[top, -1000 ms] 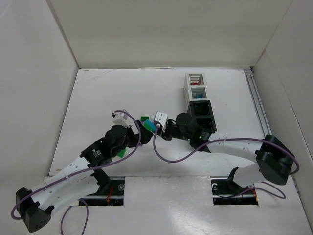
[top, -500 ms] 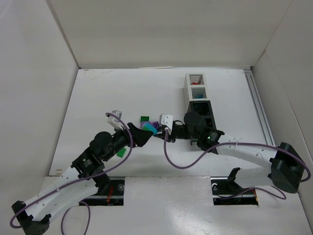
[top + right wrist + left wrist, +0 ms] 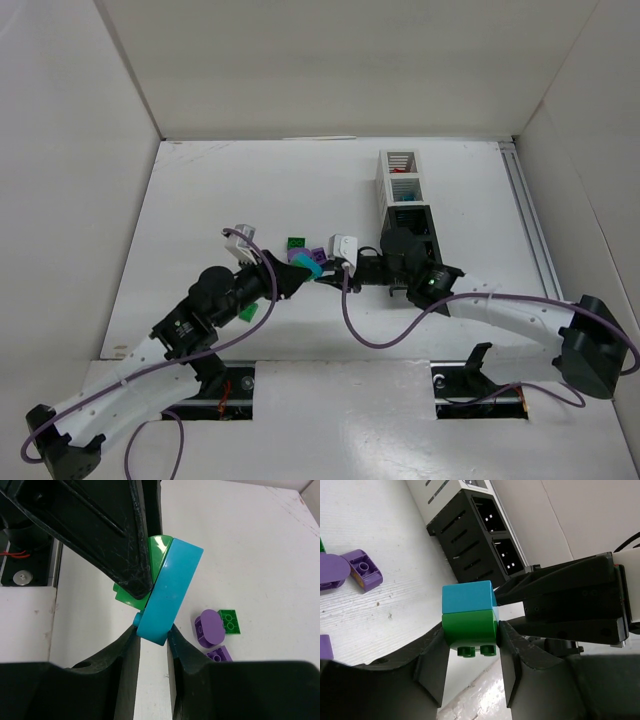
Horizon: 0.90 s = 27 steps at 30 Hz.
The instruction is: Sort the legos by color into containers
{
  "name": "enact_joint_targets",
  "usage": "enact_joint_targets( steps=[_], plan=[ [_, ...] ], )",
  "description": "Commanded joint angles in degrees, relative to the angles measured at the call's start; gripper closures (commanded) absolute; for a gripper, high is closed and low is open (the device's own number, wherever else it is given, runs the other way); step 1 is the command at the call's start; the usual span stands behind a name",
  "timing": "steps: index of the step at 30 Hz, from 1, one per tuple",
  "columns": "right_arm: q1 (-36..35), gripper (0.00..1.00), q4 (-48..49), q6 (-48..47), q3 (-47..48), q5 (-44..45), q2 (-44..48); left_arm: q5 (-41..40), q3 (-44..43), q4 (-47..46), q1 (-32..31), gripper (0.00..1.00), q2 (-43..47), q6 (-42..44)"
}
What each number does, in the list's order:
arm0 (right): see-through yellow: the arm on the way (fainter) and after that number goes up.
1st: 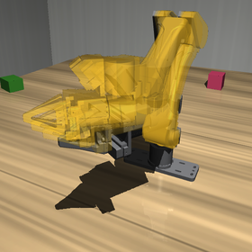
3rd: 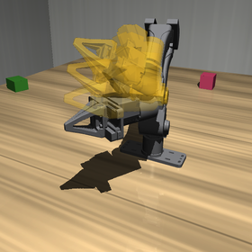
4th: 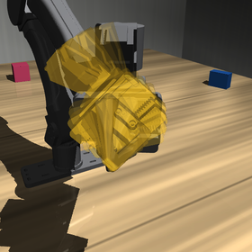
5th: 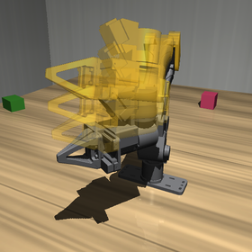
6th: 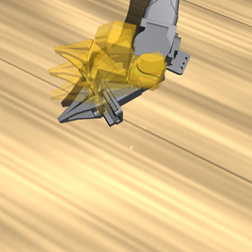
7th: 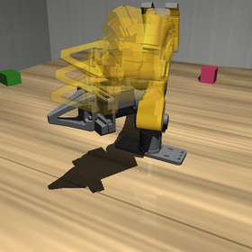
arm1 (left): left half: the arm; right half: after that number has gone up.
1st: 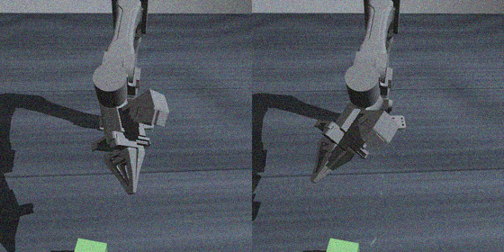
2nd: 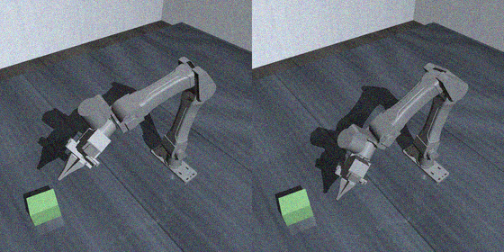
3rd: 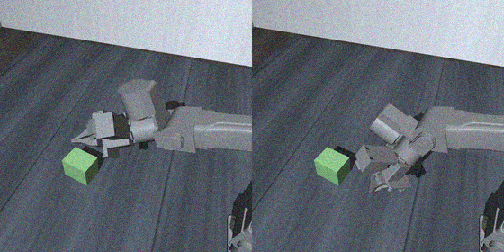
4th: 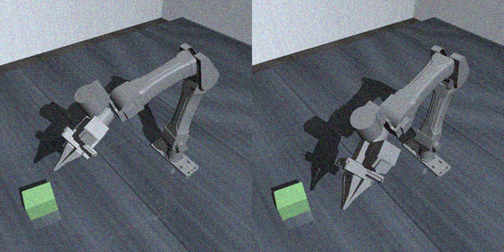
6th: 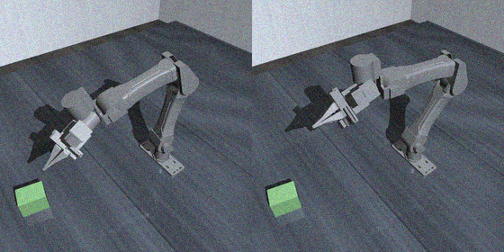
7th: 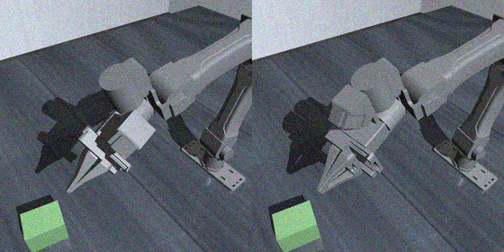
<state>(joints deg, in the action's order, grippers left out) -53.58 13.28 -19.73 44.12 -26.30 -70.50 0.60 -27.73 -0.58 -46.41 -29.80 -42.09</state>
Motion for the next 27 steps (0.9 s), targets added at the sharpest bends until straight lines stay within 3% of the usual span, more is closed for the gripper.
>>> enact_joint_targets(
  steps=[1, 4, 16, 24, 27],
  plan=[
    [0.23, 1.00, 1.84, 0.39, 0.53, -1.56, 1.68, 0.54, -1.45, -2.23, -0.17, 0.74, 0.36, 1.04],
    [0.23, 1.00, 1.84, 0.91, 0.53, 0.19, 1.68, 0.54, -1.45, -0.83, -0.17, 0.87, 0.36, 0.51],
    [22.71, 1.00, -0.52, 3.91, 2.10, 4.95, 3.53, -0.78, 0.21, 6.55, -0.17, 0.90, 2.64, -3.27],
    [39.58, 1.00, -25.79, -14.18, 18.18, 7.58, -5.60, -5.61, -1.81, 8.14, -0.17, 0.89, 0.46, -4.32],
    [41.89, 1.00, -33.20, -22.01, 25.47, 6.78, -11.66, -7.19, -4.61, 9.28, -0.17, 0.89, -2.18, -3.18]
  ],
)
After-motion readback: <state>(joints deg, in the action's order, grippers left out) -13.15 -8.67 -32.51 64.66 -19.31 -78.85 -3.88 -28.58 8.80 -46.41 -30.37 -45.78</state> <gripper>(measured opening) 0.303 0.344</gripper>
